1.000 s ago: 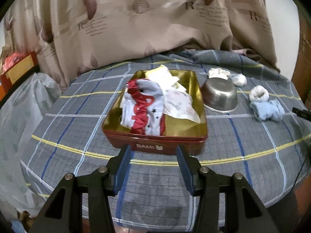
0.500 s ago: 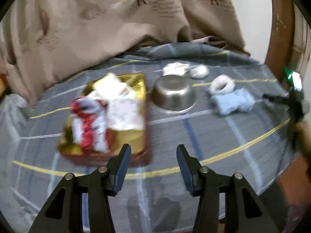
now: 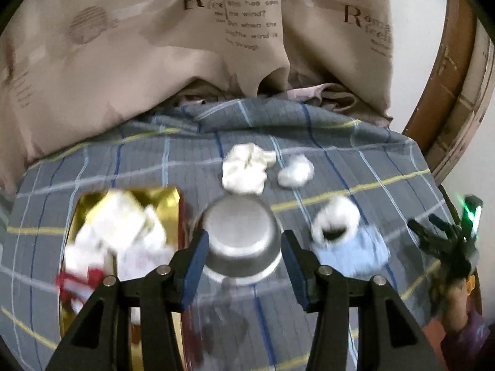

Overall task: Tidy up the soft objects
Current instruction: 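Reach the left gripper to the cream crumpled cloth and grasp it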

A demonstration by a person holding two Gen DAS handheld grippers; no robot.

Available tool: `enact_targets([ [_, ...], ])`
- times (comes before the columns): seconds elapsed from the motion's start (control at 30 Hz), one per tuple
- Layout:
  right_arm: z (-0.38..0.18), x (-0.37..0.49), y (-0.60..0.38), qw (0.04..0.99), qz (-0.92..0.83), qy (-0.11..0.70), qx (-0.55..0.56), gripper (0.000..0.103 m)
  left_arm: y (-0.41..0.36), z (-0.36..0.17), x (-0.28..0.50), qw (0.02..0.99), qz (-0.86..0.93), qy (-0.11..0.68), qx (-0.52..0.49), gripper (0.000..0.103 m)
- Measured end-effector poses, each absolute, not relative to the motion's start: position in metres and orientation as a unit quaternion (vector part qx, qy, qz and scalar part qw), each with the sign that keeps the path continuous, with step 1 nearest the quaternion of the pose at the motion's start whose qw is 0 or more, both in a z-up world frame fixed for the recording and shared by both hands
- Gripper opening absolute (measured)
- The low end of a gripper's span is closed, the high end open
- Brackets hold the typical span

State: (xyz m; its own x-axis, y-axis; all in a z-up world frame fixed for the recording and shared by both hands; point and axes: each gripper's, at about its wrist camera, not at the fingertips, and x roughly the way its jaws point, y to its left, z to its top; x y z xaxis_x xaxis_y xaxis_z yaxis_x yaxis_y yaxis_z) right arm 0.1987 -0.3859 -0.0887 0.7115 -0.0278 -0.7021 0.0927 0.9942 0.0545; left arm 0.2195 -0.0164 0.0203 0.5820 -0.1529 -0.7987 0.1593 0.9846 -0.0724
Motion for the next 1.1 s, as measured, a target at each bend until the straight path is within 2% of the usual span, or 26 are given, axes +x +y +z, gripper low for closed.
enact_targets([
  [0.3,-0.083,0.191,-0.39,0.932,-0.027,0.357,0.055,0.094,-0.038,-0.017,0.331,0.845,-0.143,0.513,0.051,0.051],
  [0.47,-0.081,0.188,-0.391,0.935,-0.023,0.348,0.058,0.095,-0.032,-0.039,0.375,0.823,-0.163,0.543,0.019,0.051],
  [0.9,-0.078,0.184,-0.391,0.939,-0.023,0.337,0.061,0.096,-0.028,-0.094,0.424,0.778,-0.151,0.609,-0.035,0.052],
  [0.97,-0.078,0.184,-0.391,0.94,-0.023,0.336,0.061,0.096,-0.034,-0.099,0.423,0.783,-0.149,0.604,-0.02,0.06],
  [1.1,-0.079,0.184,-0.391,0.94,-0.023,0.336,0.061,0.096,-0.049,-0.101,0.419,0.793,-0.146,0.59,0.038,0.062],
])
